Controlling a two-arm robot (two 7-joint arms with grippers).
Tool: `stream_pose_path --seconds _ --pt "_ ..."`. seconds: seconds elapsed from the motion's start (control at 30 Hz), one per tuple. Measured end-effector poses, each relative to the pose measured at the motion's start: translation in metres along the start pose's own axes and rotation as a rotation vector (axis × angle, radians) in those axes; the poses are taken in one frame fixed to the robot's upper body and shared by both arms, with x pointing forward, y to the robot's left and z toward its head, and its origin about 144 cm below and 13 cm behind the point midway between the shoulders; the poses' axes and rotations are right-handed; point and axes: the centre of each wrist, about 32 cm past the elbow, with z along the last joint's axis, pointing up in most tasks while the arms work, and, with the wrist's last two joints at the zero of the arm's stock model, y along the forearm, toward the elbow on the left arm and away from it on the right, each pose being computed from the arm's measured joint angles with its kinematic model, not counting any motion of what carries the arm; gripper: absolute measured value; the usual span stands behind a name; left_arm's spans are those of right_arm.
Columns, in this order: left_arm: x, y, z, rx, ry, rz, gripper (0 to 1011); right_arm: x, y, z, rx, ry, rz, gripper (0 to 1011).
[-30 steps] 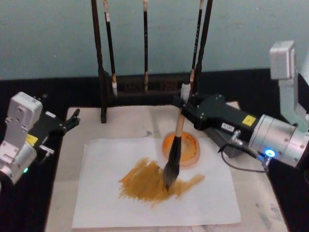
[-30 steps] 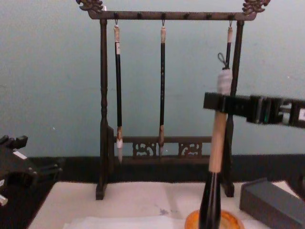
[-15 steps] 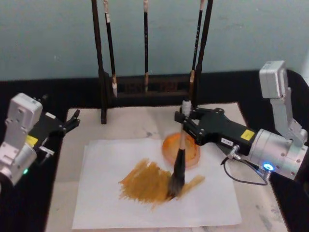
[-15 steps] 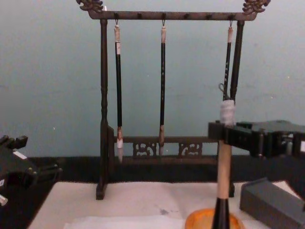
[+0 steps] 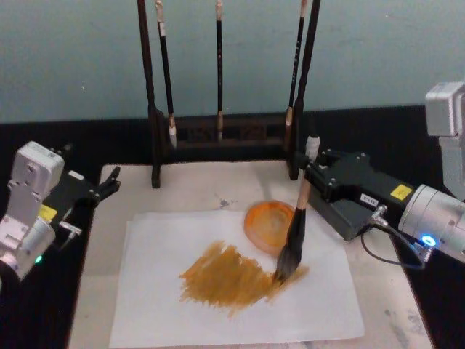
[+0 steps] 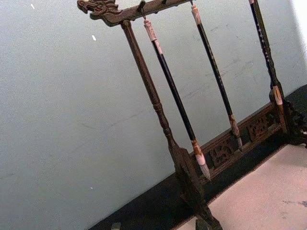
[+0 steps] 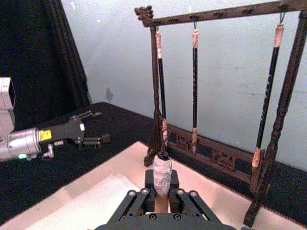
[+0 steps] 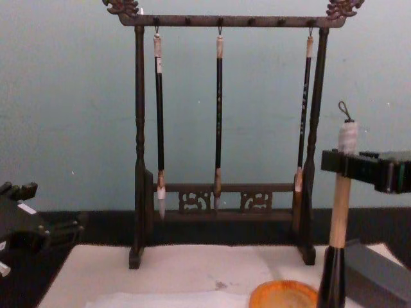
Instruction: Pick up the brush from the inkstone, write on the paper, then place the brush back to its original position.
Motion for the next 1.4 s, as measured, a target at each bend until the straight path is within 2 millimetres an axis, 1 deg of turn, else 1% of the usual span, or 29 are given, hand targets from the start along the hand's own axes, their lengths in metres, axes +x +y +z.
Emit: stream_pose_path --seconds 0.4,0.47,0.7,0.87,1.1,1.4 --pt "0.0 0.0 0.0 0.0 0.0 0.0 1010 -0.005 0.003 0.008 0.041 0.041 0.034 161" --pt "0.0 0.0 0.0 0.0 0.0 0.0 1010 -0.009 0.008 0.011 0.056 0.048 0.06 161" --pt "0.0 0.0 0.0 0.0 0.0 0.0 1010 -0.018 0.018 0.01 0.067 0.056 0.117 161" --pt "0.0 0.0 0.0 0.0 0.0 0.0 1010 -0.022 0.023 0.006 0.064 0.06 0.148 161" --pt "0.0 0.0 0.0 0.0 0.0 0.0 1010 -0.021 0.023 -0.001 0.048 0.066 0.145 161" --pt "0.0 0.0 0.0 0.0 0.0 0.0 1009 -0.012 0.018 -0.006 0.024 0.077 0.099 161"
